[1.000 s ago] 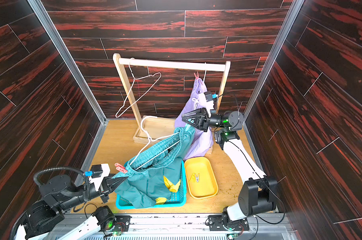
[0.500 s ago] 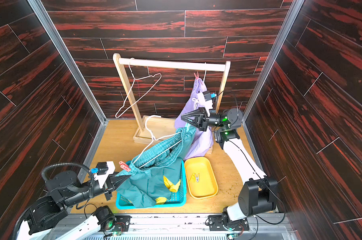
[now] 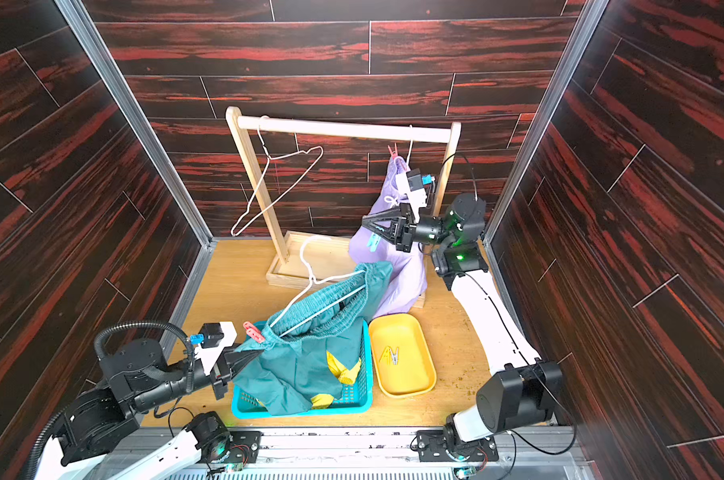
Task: Remove the clothespins securing shorts to the hanger
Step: Remove the clothespin from the hanger, then place the clothespin in the storage box.
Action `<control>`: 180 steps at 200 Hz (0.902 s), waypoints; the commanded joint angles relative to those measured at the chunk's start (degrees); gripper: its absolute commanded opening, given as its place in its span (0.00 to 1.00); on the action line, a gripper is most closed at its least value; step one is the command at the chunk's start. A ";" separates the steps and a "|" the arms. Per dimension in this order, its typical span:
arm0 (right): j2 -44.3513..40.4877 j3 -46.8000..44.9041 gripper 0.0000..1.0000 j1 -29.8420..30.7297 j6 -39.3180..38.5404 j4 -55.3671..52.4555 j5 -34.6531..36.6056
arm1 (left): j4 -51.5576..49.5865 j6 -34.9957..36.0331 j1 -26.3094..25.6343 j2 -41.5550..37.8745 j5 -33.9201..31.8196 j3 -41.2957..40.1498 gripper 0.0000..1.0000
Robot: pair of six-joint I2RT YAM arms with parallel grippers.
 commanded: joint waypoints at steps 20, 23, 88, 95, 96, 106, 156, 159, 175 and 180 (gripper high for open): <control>-8.54 -1.92 0.00 0.10 -13.81 -16.33 20.11 | 6.31 0.41 -0.06 -1.04 -11.02 -0.91 0.00; -9.31 -2.55 0.00 0.11 -13.93 -16.17 21.05 | 6.32 0.43 0.00 -0.90 -11.67 -1.03 0.00; -22.75 -16.94 0.00 0.77 -15.77 -13.93 37.22 | 15.51 1.31 -0.04 -1.68 -14.58 -3.60 0.00; -23.98 -18.98 0.00 1.08 -16.02 -13.66 39.20 | 15.68 1.31 -0.02 -1.49 -15.00 -3.60 0.00; -24.11 -19.20 0.00 1.14 -16.03 -13.65 39.40 | 15.70 1.36 -0.04 -1.44 -14.99 -3.60 0.00; -25.47 -21.27 0.00 2.00 -16.86 -13.98 41.94 | 16.05 1.62 -0.05 -1.22 -15.21 -3.54 0.00; -28.39 -28.50 0.00 16.81 -26.93 -17.87 64.65 | 20.03 1.75 -0.02 -0.94 -14.50 -4.66 0.00; -28.55 -29.05 0.00 17.67 -27.28 -17.83 66.16 | 20.09 1.82 0.01 -0.94 -14.41 -4.68 0.00; -29.61 -32.25 0.00 19.90 -27.33 -17.21 71.80 | 19.82 1.75 -0.05 -0.91 -13.95 -4.66 0.00; -30.12 -33.34 0.00 20.01 -26.82 -16.95 72.77 | 19.71 1.76 -0.06 -0.89 -13.85 -4.71 0.00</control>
